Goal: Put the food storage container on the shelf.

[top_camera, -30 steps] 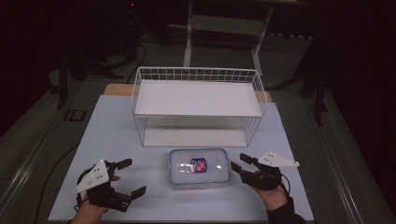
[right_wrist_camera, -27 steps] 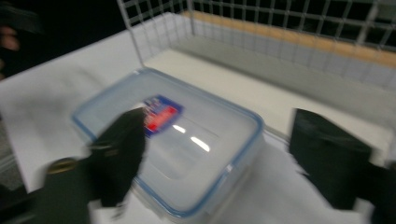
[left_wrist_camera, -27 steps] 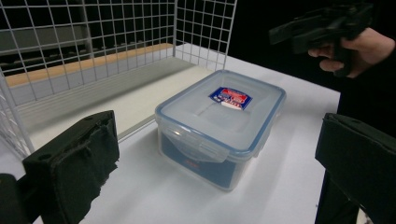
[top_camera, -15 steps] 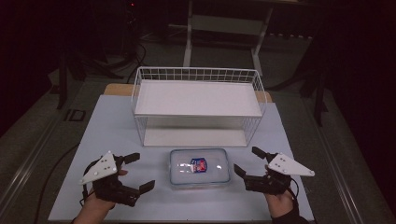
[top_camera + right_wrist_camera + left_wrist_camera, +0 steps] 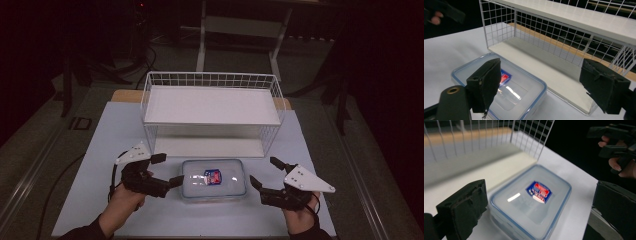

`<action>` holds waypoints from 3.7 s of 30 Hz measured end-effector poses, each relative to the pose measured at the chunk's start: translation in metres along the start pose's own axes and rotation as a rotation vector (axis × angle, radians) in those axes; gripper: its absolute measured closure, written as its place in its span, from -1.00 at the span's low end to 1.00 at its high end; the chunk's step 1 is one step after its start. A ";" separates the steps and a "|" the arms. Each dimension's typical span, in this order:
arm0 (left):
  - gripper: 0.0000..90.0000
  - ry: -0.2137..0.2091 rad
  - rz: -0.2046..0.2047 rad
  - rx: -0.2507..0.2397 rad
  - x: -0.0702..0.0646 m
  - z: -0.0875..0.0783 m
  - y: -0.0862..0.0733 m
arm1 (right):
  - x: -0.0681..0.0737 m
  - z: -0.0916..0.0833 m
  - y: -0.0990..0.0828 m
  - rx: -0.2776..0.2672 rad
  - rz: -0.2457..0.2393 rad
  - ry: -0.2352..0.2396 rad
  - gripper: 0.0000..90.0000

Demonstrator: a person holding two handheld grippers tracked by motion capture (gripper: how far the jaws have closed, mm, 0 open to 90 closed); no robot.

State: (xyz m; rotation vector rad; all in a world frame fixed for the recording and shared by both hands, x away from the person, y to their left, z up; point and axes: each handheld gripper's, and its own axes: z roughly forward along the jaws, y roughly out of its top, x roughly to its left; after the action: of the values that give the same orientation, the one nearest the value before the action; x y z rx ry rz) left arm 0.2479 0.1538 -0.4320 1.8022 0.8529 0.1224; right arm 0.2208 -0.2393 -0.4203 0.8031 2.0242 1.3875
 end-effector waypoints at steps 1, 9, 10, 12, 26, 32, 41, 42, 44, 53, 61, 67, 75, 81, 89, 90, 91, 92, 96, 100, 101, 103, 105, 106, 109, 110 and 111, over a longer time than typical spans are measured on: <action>-1.00 -0.011 -0.029 0.017 0.003 0.004 -0.001 | 0.000 0.000 -0.002 -0.006 0.003 0.004 -0.61; -1.00 0.003 -0.168 0.109 0.037 0.034 -0.019 | 0.005 0.005 -0.007 0.002 -0.022 0.067 -0.68; -1.00 0.002 -0.193 0.117 0.043 0.037 -0.023 | 0.005 0.005 -0.007 0.006 -0.021 0.072 -0.69; -0.99 -0.010 -0.239 0.126 0.050 0.041 -0.029 | 0.007 0.005 -0.008 0.018 -0.034 0.057 -0.70; -0.67 -0.102 -0.504 0.194 0.068 0.053 -0.049 | 0.004 0.015 -0.017 0.056 0.028 0.037 -0.78; -0.50 -0.137 -0.537 0.241 0.068 0.059 -0.054 | 0.005 0.022 -0.023 0.104 0.039 0.037 -0.78; -0.03 -0.242 -0.588 0.269 0.075 0.062 -0.062 | 0.008 0.026 -0.024 0.137 0.032 0.052 -0.74; -0.01 -0.251 -0.591 0.260 0.076 0.062 -0.063 | 0.007 0.026 -0.025 0.143 0.035 0.053 -0.72; 0.03 -0.260 -0.610 0.250 0.078 0.061 -0.065 | 0.006 0.027 -0.027 0.154 0.053 0.063 -0.72; 0.16 -0.264 -0.556 0.233 0.070 0.055 -0.063 | -0.008 0.038 -0.038 0.199 0.189 0.112 -0.61; 0.23 -0.274 -0.518 0.219 0.065 0.049 -0.063 | -0.022 0.047 -0.050 0.248 0.313 0.155 -0.54; 0.25 -0.273 -0.474 0.218 0.060 0.046 -0.063 | -0.034 0.052 -0.059 0.271 0.392 0.253 -0.36; 0.28 -0.276 -0.429 0.216 0.055 0.043 -0.063 | -0.038 0.061 -0.067 0.326 0.459 0.349 -0.25; 0.28 -0.273 -0.420 0.212 0.054 0.042 -0.064 | -0.041 0.064 -0.071 0.346 0.511 0.425 -0.01; 0.29 -0.261 -0.412 0.202 0.049 0.040 -0.064 | -0.043 0.063 -0.073 0.361 0.560 0.465 0.10; 0.29 -0.255 -0.415 0.199 0.048 0.039 -0.065 | -0.043 0.062 -0.072 0.364 0.565 0.462 0.11; 0.29 -0.251 -0.414 0.199 0.047 0.039 -0.065 | -0.042 0.061 -0.072 0.368 0.570 0.458 0.12; 0.29 -0.245 -0.415 0.196 0.045 0.038 -0.065 | -0.042 0.060 -0.071 0.368 0.568 0.454 0.13; 0.28 -0.197 -0.407 0.183 0.036 0.036 -0.065 | -0.039 0.057 -0.070 0.370 0.572 0.443 0.15; 0.27 -0.171 -0.391 0.175 0.030 0.035 -0.065 | -0.037 0.054 -0.070 0.373 0.573 0.434 0.16; 0.27 -0.167 -0.385 0.174 0.030 0.035 -0.065 | -0.036 0.054 -0.069 0.376 0.573 0.434 0.16; 0.27 -0.161 -0.387 0.178 0.028 0.034 -0.065 | -0.036 0.053 -0.069 0.376 0.576 0.429 0.16; 0.27 -0.158 -0.396 0.178 0.028 0.034 -0.064 | -0.035 0.053 -0.068 0.372 0.587 0.424 0.16; 0.27 -0.155 -0.395 0.178 0.027 0.033 -0.064 | -0.034 0.053 -0.068 0.367 0.586 0.420 0.16; 0.27 -0.150 -0.386 0.162 0.026 0.032 -0.061 | -0.035 0.052 -0.066 0.358 0.586 0.419 0.16; 0.27 -0.146 -0.378 0.157 0.026 0.031 -0.059 | -0.035 0.052 -0.065 0.355 0.587 0.417 0.16; 0.26 -0.140 -0.372 0.142 0.027 0.030 -0.055 | -0.035 0.052 -0.062 0.348 0.577 0.412 0.16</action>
State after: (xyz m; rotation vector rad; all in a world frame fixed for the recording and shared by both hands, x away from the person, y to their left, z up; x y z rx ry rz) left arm 0.2545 0.1551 -0.4997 1.7264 1.1006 -0.3078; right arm 0.2720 -0.2508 -0.4910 1.4399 2.5191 1.6257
